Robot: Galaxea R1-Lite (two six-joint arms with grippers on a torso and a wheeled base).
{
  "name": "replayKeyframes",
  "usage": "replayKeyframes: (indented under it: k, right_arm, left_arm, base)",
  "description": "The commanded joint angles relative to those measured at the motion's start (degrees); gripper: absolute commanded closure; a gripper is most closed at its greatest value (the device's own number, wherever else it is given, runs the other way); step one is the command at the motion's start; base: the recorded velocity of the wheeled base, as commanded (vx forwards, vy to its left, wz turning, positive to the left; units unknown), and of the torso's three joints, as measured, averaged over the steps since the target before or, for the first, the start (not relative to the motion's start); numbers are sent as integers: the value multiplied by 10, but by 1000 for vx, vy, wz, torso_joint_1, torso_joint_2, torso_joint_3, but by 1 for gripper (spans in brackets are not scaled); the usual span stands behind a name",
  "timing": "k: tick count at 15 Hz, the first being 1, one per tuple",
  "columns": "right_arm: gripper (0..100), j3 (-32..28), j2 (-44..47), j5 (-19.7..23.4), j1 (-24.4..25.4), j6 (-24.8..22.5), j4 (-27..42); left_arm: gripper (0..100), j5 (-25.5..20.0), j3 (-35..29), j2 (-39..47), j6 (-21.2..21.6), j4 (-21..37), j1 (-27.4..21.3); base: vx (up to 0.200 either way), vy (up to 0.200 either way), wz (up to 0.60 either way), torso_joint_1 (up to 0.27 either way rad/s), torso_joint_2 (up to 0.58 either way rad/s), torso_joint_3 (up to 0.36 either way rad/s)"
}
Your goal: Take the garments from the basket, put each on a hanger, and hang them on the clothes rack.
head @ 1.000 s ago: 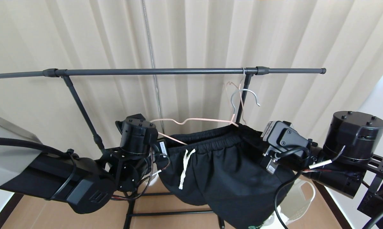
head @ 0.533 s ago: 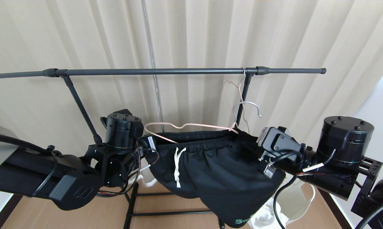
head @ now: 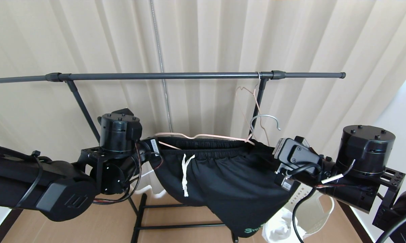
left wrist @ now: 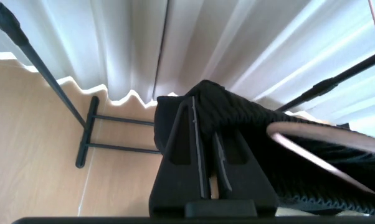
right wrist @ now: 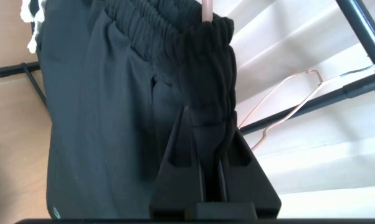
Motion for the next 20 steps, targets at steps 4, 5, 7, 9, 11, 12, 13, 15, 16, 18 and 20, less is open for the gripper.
replayKeyframes:
  k: [4,5,7,9,11,12,13,15,16,18,20]
  right_arm:
    - [100,3,1,9,-12,-13,0]
    - [100,5,3,10,-17,-28,0]
    - [100,7,6,15,-22,-39,0]
    - [100,10,6,20,-28,-47,0]
    - [100,11,9,20,-29,-57,0]
    - [100,12,11,21,-30,-64,0]
    - [100,12,12,21,-30,-64,0]
    - [100,11,12,21,-35,-64,1]
    - [100,9,14,20,-35,-64,2]
    - [100,4,34,7,-32,-64,2]
    - [100,-2,51,-25,-21,-64,1]
  left_arm:
    - [100,-1,-3,-21,32,-14,7]
    - [100,-3,-3,-30,38,-14,7]
    - [100,-4,-2,-36,43,-13,6]
    - [100,-4,-3,-37,45,-13,10]
    - [100,-5,-5,-39,55,-13,14]
    - [100,-6,-5,-44,67,-13,12]
    - [100,-8,-6,-43,71,-13,12]
    - [100,-8,-8,-41,72,-13,15]
    - [100,-8,-8,-43,75,-13,12]
    - [100,-6,-7,-49,110,-13,-12]
    - [100,-3,-7,-52,140,-13,-27]
  base:
    - [0,0,0,0,0,0]
    - [0,0,0,0,0,0]
    - [0,0,0,0,0,0]
    - [0,0,0,0,0,0]
    - [0,0,0,0,0,0]
    - [0,0,0,0,0,0]
    - [0,0,0,0,0,0]
    - [0,0,0,0,0,0]
    - [0,0,0,0,0,0]
    - [0,0,0,0,0,0]
    - [0,0,0,0,0,0]
